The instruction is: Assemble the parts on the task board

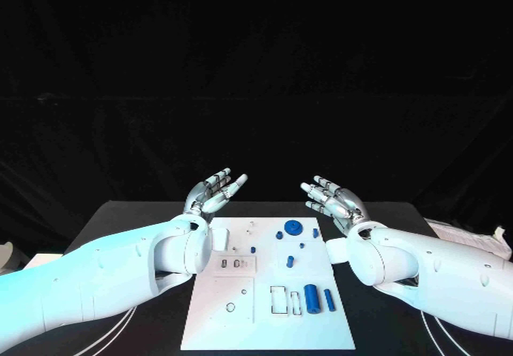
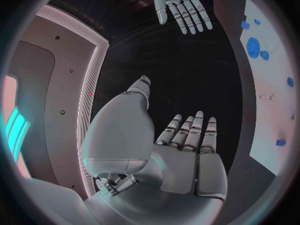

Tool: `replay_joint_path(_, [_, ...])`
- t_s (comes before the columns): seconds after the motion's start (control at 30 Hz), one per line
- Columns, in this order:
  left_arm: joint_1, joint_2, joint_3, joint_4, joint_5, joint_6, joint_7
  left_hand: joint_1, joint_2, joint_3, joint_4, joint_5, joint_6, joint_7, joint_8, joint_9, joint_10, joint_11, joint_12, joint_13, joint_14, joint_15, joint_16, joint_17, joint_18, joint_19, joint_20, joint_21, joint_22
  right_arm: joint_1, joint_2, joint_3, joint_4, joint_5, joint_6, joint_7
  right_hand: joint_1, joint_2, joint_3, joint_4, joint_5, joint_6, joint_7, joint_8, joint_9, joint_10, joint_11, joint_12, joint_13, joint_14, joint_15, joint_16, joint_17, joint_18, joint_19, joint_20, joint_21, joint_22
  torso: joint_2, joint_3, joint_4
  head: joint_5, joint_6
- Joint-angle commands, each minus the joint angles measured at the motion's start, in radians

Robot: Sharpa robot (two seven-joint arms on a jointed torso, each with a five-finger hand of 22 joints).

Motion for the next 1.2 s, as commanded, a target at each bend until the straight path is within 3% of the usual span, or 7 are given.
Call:
replay_joint_path(0.03, [0.002,0.002,0.0,-0.002,0.023,0.079,0.001,0.048,0.017,0.018,0.01,0.004,0.068,0.101,0.014,0.007,0.08,0.024,0.014,0.007,0.11,0.02,0.023,0.013,0.013,0.058,0.017,0.024,0.011,0.004,0.003,-0.002,-0.008,-0.081,0.161,-0.06,0.111,0.01,0.012,-0.06,-0.006,0.126,0.141,0.018,0.013,0.174,0.023,0.025,0.014,0.174,0.018,0.026,0.014,0.037,0.137,0.004,0.031,0.018,0.0,-0.0001,-0.0001,0.0,0.0])
replay_joint_path(0.13, [0.002,0.002,0.0,-0.002,0.023,0.079,0.001,0.061,0.055,0.037,0.004,-0.001,0.19,0.103,0.035,0.018,0.248,0.055,0.041,0.02,0.352,0.032,0.083,0.043,0.0,0.286,0.016,0.094,0.046,0.005,0.004,-0.004,-0.013,-0.089,0.181,-0.068,0.165,0.013,0.025,-0.101,-0.021,0.311,0.134,0.049,0.03,0.44,0.016,0.068,0.033,0.461,0.004,0.073,0.034,0.087,0.357,0.003,0.087,0.043,0.0,-0.0001,-0.0001,0.0,0.0])
replay_joint_path(0.2, [0.003,-0.033,0.0,-0.01,0.024,0.115,0.02,0.068,0.071,0.041,-0.001,-0.004,0.281,0.108,0.053,0.027,0.355,0.042,0.057,0.027,0.412,0.02,0.101,0.047,0.011,0.435,0.013,0.14,0.067,0.009,0.001,-0.003,-0.065,-0.208,0.114,-0.011,0.184,0.012,0.032,-0.118,-0.025,0.412,0.121,0.063,0.037,0.558,0.001,0.084,0.036,0.564,-0.012,0.088,0.036,0.107,0.405,0.004,0.104,0.046,0.004,-0.0014,-0.0022,-0.005,0.004])
replay_joint_path(0.3, [0.004,-0.052,0.0,0.002,0.022,0.135,0.025,0.078,0.087,0.04,-0.015,-0.005,0.415,0.095,0.074,0.035,0.556,0.013,0.091,0.037,0.515,-0.015,0.13,0.055,0.04,0.558,0.007,0.182,0.079,0.012,-0.001,-0.002,-0.076,-0.271,0.095,0.0,0.204,0.011,0.046,-0.142,-0.033,0.569,0.1,0.078,0.042,0.644,-0.022,0.087,0.031,0.653,-0.039,0.097,0.033,0.123,0.471,-0.002,0.128,0.046,0.008,-0.0025,-0.001,-0.008,0.004])
replay_joint_path(0.5, [0.009,-0.092,0.0,0.041,0.018,0.166,0.017,0.096,0.102,0.032,-0.055,-0.006,0.579,0.076,0.1,0.039,0.696,-0.027,0.127,0.041,0.668,-0.061,0.163,0.076,0.044,0.701,-0.033,0.221,0.084,0.024,-0.012,0.004,-0.082,-0.413,0.077,-0.007,0.205,0.003,0.084,-0.177,-0.054,0.712,0.078,0.073,0.04,0.756,-0.054,0.075,0.029,0.782,-0.078,0.102,0.035,0.125,0.567,-0.037,0.158,0.044,0.032,-0.0051,0.0051,-0.019,0.011])
replay_joint_path(0.77, [0.014,-0.146,0.001,0.142,0.011,0.207,-0.004,0.133,0.12,0.067,-0.097,-0.004,0.64,0.061,0.1,0.034,0.77,-0.049,0.122,0.039,0.739,-0.087,0.161,0.105,0.044,0.768,-0.06,0.232,0.081,0.047,-0.027,0.022,-0.093,-0.692,0.079,-0.093,0.188,-0.016,0.148,-0.223,-0.063,0.789,0.062,0.056,0.04,0.859,-0.082,0.048,0.031,0.918,-0.121,0.108,0.048,0.125,0.684,-0.089,0.206,0.051,0.063,-0.0052,0.014,-0.027,0.018])
replay_joint_path(1.2, [0.031,-0.214,0.011,0.27,0.034,0.22,-0.018,0.122,0.11,0.069,-0.1,-0.006,0.643,0.062,0.089,0.032,0.775,-0.048,0.108,0.036,0.746,-0.087,0.152,0.113,0.043,0.779,-0.061,0.23,0.077,0.108,-0.008,0.033,-0.092,-1.306,0.184,-0.351,0.172,-0.065,0.162,-0.243,-0.071,0.858,0.023,0.045,0.043,0.957,-0.127,0.035,0.033,1.096,-0.18,0.148,0.107,0.124,0.818,-0.155,0.304,0.09,0.13,-0.0201,0.0474,-0.061,0.034])
